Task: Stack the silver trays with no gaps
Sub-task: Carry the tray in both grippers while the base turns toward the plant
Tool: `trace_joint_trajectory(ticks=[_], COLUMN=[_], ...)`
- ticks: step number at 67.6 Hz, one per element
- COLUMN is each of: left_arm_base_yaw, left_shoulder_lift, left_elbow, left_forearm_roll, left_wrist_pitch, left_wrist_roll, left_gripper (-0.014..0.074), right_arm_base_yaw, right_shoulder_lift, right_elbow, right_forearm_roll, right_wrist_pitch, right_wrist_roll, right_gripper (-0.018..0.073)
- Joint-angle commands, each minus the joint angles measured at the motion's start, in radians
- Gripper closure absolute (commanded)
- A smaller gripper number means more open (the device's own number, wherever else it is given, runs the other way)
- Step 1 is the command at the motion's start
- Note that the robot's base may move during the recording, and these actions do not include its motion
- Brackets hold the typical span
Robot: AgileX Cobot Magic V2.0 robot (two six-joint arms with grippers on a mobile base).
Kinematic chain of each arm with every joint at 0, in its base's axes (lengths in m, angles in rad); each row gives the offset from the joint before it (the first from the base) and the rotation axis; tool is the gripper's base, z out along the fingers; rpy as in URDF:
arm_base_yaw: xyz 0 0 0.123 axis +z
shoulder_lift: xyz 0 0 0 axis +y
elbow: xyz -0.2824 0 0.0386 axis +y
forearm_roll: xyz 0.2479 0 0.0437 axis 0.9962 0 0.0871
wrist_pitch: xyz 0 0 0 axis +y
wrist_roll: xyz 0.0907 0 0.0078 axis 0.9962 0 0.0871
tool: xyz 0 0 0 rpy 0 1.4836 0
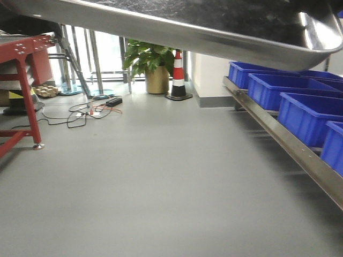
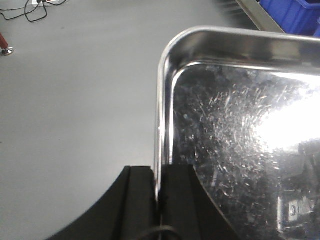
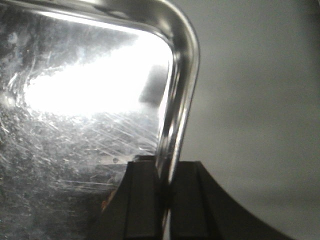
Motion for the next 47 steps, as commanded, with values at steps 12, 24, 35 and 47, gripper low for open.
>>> trace_joint_trajectory(ticks=[12,24,35,47], left_arm_base_yaw=[-0.008,-0.008,-0.008,-0.008], left_shoulder_lift=[-0.011,-0.011,-0.011,-0.011], left_elbow=[-0.005,-0.005,-0.005,-0.005], left_forearm_roll=[0.045,0.045,0.045,0.045], left_wrist_pitch=[-0.018,-0.018,-0.018,-0.018], left_wrist_roll=[-0.001,-0.001,-0.001,-0.001], left_gripper=[0.0607,0.0607,0.0607,0.0607], right_arm_base_yaw=[0.006,0.006,0.006,0.006], right_shoulder_lift=[-0.005,-0.005,-0.005,-0.005], right_elbow=[-0.002,-0.002,-0.002,-0.002], right_forearm_roll=[-0.015,-0.015,-0.015,-0.015], right_wrist_pitch=[-0.019,-0.019,-0.019,-0.021], right_wrist_roll=[-0.020,-0.020,-0.020,-0.020], right_gripper=[0.0574,0.0574,0.0574,0.0574])
